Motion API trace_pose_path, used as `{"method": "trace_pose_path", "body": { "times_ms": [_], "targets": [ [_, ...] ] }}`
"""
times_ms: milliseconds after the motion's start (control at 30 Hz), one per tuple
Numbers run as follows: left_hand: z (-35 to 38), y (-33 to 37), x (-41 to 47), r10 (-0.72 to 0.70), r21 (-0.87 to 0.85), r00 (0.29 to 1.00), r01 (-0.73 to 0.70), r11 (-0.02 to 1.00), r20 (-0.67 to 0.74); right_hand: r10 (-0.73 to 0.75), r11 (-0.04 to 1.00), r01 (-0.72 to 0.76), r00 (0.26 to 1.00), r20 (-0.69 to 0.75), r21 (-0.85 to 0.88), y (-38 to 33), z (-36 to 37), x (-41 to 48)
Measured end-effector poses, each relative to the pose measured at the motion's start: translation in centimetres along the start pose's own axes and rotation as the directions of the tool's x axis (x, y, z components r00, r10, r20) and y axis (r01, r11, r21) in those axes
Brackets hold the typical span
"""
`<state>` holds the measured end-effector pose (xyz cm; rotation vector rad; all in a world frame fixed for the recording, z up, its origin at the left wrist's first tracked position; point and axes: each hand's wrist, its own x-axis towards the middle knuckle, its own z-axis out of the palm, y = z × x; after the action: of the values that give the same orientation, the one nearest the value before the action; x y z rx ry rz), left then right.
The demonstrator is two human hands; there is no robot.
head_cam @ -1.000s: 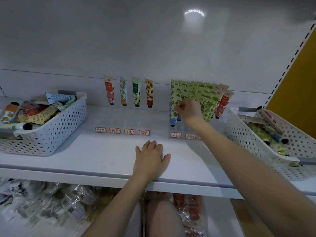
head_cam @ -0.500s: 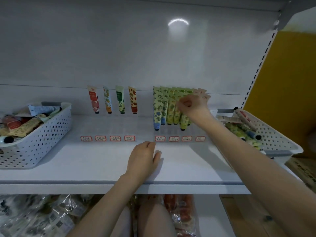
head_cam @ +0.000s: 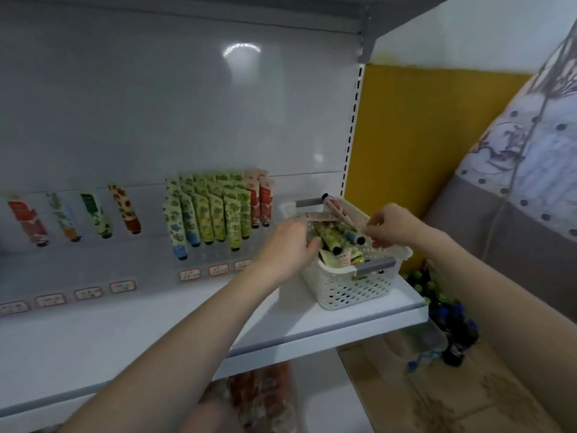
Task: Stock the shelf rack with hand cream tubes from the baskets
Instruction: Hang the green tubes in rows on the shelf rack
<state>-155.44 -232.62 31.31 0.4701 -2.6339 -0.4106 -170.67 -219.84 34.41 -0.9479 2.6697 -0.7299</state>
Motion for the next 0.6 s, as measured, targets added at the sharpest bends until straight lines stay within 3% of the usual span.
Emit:
{"method": "trace_pose_path", "body": {
  "times_ms": [133,300,600],
  "targets": [
    [2.0,1.0,4.5,-0.005,0.089,0.995,-0.004,0.996,0.097,-0.028,0.999,0.029,0.999,0.028,-0.03,0.3,0.6,1.4],
    [5.0,0.8,9.7,-0.125,0.174,0.976,0.093,0.98,0.178,-0.089,0.973,0.083,0.996,-0.017,-0.214,-0.7,0.8,4.4],
    [7.6,-1.4,13.6,-0.15,0.252,0.899,0.046,0.967,0.411,-0.042,0.92,0.047,0.999,0.022,-0.39,-1.2,2.5,8.8]
  ]
}}
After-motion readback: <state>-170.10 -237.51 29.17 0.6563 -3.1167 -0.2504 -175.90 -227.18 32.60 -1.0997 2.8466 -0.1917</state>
